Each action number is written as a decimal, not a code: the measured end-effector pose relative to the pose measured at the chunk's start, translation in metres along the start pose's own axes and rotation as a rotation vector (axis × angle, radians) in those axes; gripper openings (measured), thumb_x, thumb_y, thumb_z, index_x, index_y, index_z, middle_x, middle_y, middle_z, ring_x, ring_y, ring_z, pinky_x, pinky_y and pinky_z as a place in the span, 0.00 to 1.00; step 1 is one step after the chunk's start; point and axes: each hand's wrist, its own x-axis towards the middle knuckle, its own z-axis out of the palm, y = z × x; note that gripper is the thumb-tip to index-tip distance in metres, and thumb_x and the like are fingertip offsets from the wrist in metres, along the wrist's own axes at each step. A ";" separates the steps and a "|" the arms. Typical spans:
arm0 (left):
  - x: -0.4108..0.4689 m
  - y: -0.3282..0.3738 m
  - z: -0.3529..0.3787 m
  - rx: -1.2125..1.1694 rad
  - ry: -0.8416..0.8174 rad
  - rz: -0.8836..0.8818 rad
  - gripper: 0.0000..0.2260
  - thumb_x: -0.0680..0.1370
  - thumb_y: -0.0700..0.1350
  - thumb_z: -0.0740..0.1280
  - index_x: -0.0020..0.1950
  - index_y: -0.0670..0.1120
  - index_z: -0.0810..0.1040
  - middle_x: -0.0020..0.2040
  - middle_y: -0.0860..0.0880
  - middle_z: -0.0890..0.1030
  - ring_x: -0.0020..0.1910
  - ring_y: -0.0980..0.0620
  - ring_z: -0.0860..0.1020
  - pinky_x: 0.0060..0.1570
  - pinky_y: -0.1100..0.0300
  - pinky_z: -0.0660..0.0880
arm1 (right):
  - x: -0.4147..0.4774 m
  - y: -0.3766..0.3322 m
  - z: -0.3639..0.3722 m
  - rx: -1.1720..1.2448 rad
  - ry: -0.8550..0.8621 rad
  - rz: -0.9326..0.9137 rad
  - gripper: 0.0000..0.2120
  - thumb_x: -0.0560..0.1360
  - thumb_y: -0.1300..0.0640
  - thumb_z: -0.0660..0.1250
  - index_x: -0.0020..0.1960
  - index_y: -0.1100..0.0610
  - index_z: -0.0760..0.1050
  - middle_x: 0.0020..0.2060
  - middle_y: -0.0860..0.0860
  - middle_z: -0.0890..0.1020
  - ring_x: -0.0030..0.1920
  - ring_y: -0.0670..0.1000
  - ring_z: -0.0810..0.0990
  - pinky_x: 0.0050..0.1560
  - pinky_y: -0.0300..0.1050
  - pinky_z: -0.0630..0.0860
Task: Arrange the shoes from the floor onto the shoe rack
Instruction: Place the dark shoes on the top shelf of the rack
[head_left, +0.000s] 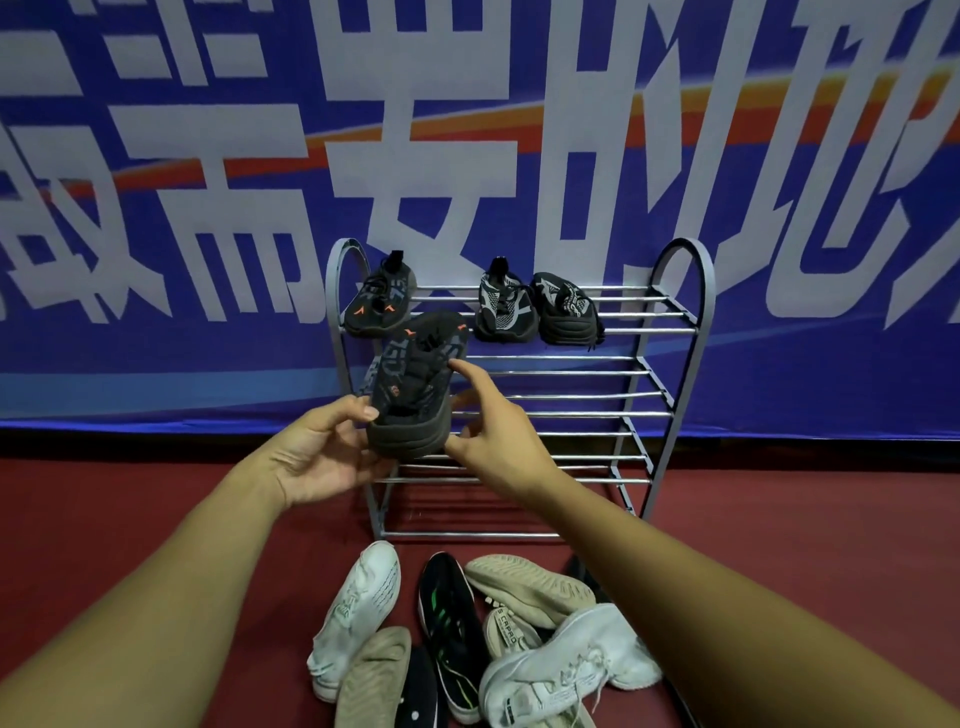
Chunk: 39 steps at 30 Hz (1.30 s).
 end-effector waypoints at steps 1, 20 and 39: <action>0.003 0.002 0.001 0.006 0.022 0.002 0.34 0.55 0.44 0.82 0.60 0.47 0.76 0.51 0.46 0.82 0.42 0.50 0.81 0.41 0.56 0.80 | 0.002 0.000 0.000 0.011 0.019 0.004 0.36 0.74 0.53 0.73 0.76 0.40 0.59 0.52 0.42 0.81 0.32 0.45 0.80 0.45 0.51 0.80; 0.080 0.009 0.036 -0.157 0.352 0.191 0.11 0.76 0.47 0.68 0.57 0.46 0.76 0.41 0.46 0.80 0.39 0.52 0.77 0.41 0.61 0.72 | 0.053 -0.008 -0.001 0.710 0.057 0.482 0.24 0.75 0.44 0.71 0.61 0.63 0.79 0.42 0.56 0.87 0.29 0.45 0.76 0.31 0.40 0.68; 0.135 0.012 0.024 -0.115 0.481 0.141 0.08 0.72 0.49 0.75 0.49 0.50 0.81 0.38 0.52 0.80 0.31 0.57 0.72 0.29 0.64 0.61 | 0.129 0.037 0.026 1.000 0.418 0.582 0.11 0.73 0.53 0.74 0.45 0.59 0.77 0.23 0.48 0.71 0.24 0.46 0.65 0.25 0.38 0.62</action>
